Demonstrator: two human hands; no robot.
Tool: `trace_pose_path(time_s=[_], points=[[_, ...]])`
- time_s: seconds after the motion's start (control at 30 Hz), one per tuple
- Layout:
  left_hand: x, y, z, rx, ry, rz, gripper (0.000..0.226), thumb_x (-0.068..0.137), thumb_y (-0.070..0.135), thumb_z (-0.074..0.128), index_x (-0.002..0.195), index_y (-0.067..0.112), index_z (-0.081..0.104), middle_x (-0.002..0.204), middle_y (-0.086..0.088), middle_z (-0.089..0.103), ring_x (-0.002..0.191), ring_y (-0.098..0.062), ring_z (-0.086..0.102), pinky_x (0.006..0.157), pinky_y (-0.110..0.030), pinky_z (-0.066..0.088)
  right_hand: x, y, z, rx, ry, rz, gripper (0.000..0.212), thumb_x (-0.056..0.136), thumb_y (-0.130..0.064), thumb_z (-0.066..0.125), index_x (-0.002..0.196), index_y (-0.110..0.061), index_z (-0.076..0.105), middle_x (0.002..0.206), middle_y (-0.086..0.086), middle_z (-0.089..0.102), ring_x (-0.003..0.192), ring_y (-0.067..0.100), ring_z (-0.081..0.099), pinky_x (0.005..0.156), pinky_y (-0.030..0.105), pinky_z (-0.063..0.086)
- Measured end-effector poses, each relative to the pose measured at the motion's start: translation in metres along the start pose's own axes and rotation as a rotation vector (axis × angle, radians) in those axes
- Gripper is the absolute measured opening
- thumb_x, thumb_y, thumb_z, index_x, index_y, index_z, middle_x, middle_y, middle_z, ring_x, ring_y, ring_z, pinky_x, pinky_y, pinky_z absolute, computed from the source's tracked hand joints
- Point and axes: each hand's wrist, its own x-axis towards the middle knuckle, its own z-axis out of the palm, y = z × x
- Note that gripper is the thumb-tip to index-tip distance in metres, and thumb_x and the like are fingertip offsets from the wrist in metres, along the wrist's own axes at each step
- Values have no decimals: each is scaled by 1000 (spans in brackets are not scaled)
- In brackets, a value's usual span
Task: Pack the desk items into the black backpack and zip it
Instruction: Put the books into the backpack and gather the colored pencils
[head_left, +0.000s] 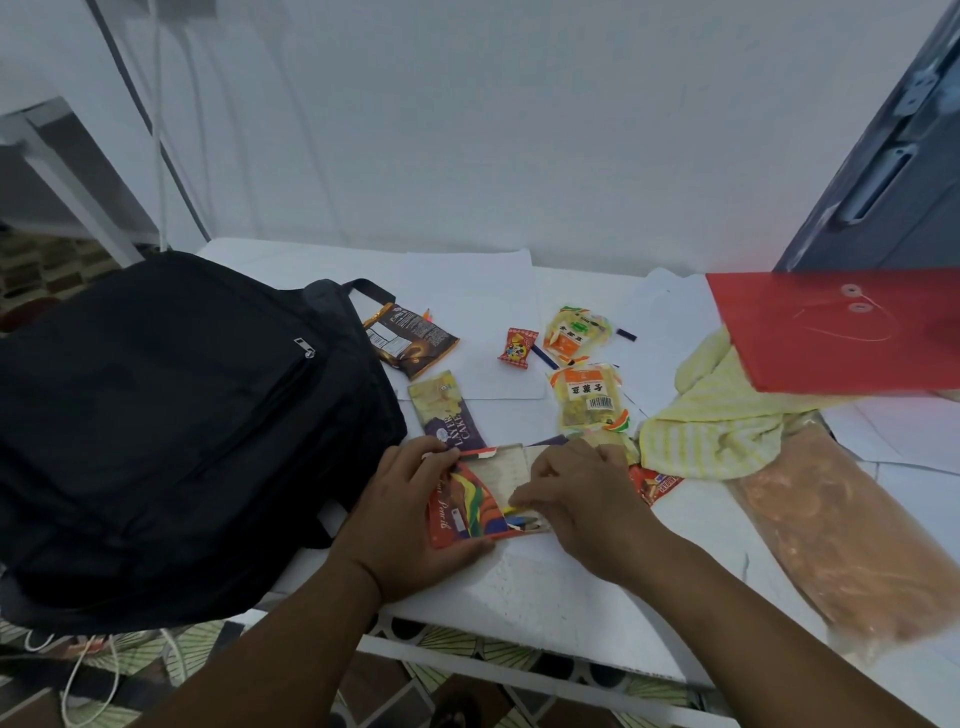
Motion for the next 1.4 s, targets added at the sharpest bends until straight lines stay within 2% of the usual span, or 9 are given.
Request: trace_pose_path(time_s=[0.1,0.17,0.27,0.4,0.67,0.83,1.1,1.23,1.4], points=[[0,0,1,3,2,4,96,70,87,61,141,23,50,144,9,41,127,-10,39,105,-39,47,-6,3,10,91,-9,-45,35,84,-8,63,99,-36,78,88,-14,63,89,14,52,77,37,33],[0,0,0,6,-5,-1,97,70,88,60,142,24,49,144,9,40,127,-10,39,106,-39,47,-13,9,18,276,18,-6,38,89,-4,56,108,-30,75,95,-18,68,93,10,55,80,35,41],[0,0,1,8,3,7,96,71,87,60,141,23,49,144,8,41,127,-11,40,106,-39,46,-20,13,19,527,180,184,37,92,1,60,111,-29,71,100,-20,67,98,3,63,85,25,52],[0,1,0,3,17,18,95,71,86,61,140,21,51,142,7,43,125,-10,41,105,-35,44,-20,10,16,472,197,187,21,82,-3,66,92,-19,75,103,-11,61,102,0,58,81,9,47],[0,2,0,6,7,9,95,71,86,61,141,22,50,143,9,42,126,-9,39,105,-33,43,-12,14,21,307,-2,22,26,93,-14,61,105,-32,76,102,-14,53,100,8,44,83,14,34],[0,3,-1,-2,8,5,95,72,86,61,141,22,50,143,9,42,125,-9,40,104,-35,45,-14,13,19,437,46,113,26,93,-6,55,104,-21,73,98,-16,55,101,9,48,83,17,39],[0,2,-1,-7,0,-7,96,70,87,61,142,25,49,144,10,40,127,-8,38,104,-34,46,-13,11,20,379,39,63,33,93,-2,56,99,-27,76,97,-16,55,100,9,46,80,22,40],[0,2,-1,-11,3,0,95,71,86,62,141,25,49,144,11,41,126,-7,38,103,-31,44,-13,10,10,473,32,121,34,97,-6,47,110,-22,74,101,-14,63,102,3,51,86,16,40],[0,1,-1,-8,3,1,95,71,87,60,142,25,48,144,11,40,125,-5,37,103,-27,41,24,13,-26,477,-242,356,25,101,-18,52,118,-25,71,102,-18,65,92,-4,59,84,14,47]])
